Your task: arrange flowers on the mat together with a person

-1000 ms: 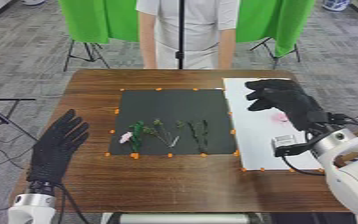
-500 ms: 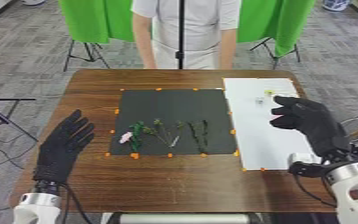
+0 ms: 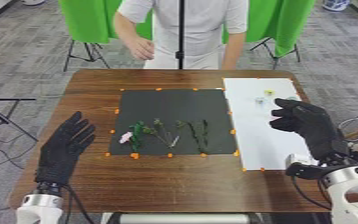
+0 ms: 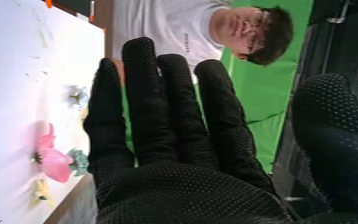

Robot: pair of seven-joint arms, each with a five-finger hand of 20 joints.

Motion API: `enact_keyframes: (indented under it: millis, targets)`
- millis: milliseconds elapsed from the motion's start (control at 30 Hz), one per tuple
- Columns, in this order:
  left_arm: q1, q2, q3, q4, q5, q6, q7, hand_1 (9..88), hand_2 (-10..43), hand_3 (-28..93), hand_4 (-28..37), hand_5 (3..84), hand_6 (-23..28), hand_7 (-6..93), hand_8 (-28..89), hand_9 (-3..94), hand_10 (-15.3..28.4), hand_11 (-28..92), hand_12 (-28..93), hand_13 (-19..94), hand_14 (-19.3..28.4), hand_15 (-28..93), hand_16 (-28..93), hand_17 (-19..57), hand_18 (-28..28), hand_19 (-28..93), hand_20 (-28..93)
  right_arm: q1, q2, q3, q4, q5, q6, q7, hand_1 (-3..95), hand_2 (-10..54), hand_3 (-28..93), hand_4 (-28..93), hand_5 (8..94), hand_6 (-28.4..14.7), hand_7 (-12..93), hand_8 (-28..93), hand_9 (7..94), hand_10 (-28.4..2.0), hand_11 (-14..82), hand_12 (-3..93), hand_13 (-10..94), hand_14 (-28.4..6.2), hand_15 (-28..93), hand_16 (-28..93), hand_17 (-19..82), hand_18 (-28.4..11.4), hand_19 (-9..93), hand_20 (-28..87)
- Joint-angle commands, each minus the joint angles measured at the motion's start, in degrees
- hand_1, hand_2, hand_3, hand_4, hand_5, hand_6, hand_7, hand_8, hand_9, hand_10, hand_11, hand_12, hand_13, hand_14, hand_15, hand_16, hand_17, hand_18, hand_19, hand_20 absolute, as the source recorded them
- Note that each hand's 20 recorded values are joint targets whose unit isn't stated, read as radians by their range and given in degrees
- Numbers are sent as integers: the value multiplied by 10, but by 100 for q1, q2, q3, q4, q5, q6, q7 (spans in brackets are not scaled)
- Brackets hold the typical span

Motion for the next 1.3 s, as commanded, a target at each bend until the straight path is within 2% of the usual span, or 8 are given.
enact_keyframes:
  millis: [33,200,400,567,800,900,1033,1300]
  targets:
    - [-80,-226,-70,46,138,-181,-184,262,26,721,-251,328,28,201,-98,271,120,206,173,230,138,262,18,-86,221,446,107,46,-6,-10,17,2,129,-58,175,71,849,-232,472,-59,200,-111,477,-167,233,235,430,-154,454,178,149,-231,563,308]
    - [61,-219,-61,23,33,-63,-198,262,26,721,-252,328,28,201,-98,271,119,207,173,231,138,263,17,-86,221,446,107,159,-38,-122,95,-42,100,-19,177,71,850,-232,473,-58,200,-111,478,-167,233,234,430,-154,455,177,149,-231,563,308]
    - [-107,-127,-17,69,79,-144,-177,263,27,721,-253,329,29,200,-98,271,119,208,173,231,138,265,17,-86,221,447,107,222,-24,-160,122,-39,104,-14,177,72,853,-232,474,-58,201,-112,477,-167,233,234,430,-154,456,177,148,-231,563,308]
    - [38,-173,-30,49,-11,-91,-161,258,27,718,-256,329,29,200,-98,272,119,208,173,232,139,265,17,-86,221,447,107,151,-106,-153,111,-67,54,21,177,73,853,-232,474,-58,201,-112,477,-167,234,234,430,-154,456,176,148,-230,563,308]
    - [-73,-114,-33,63,74,-110,-166,252,25,722,-260,330,28,201,-98,273,121,207,172,234,139,267,15,-85,221,447,106,210,-81,-144,134,-66,91,12,179,77,854,-232,473,-59,200,-112,478,-167,233,234,430,-154,457,176,148,-230,562,307]
    - [-45,-370,-136,48,167,-231,-322,252,25,722,-261,330,28,202,-98,274,121,207,173,234,139,267,15,-85,221,447,106,193,-117,-157,149,-85,9,61,180,79,854,-233,473,-58,202,-112,478,-168,233,234,430,-154,457,175,148,-230,564,308]
    - [-45,-433,-171,48,210,-273,-363,255,26,721,-260,331,29,202,-99,274,121,206,172,234,140,269,14,-85,221,447,106,156,-134,-128,144,-80,8,58,179,80,854,-232,472,-58,202,-113,478,-168,233,234,430,-154,457,175,147,-230,564,308]
    - [-26,-350,-119,47,144,-214,-335,255,27,719,-259,331,30,199,-98,275,120,207,173,235,140,269,14,-85,221,447,106,152,-148,-131,136,-72,-4,113,177,85,855,-232,474,-59,201,-113,479,-169,235,234,431,-154,458,175,146,-230,563,307]
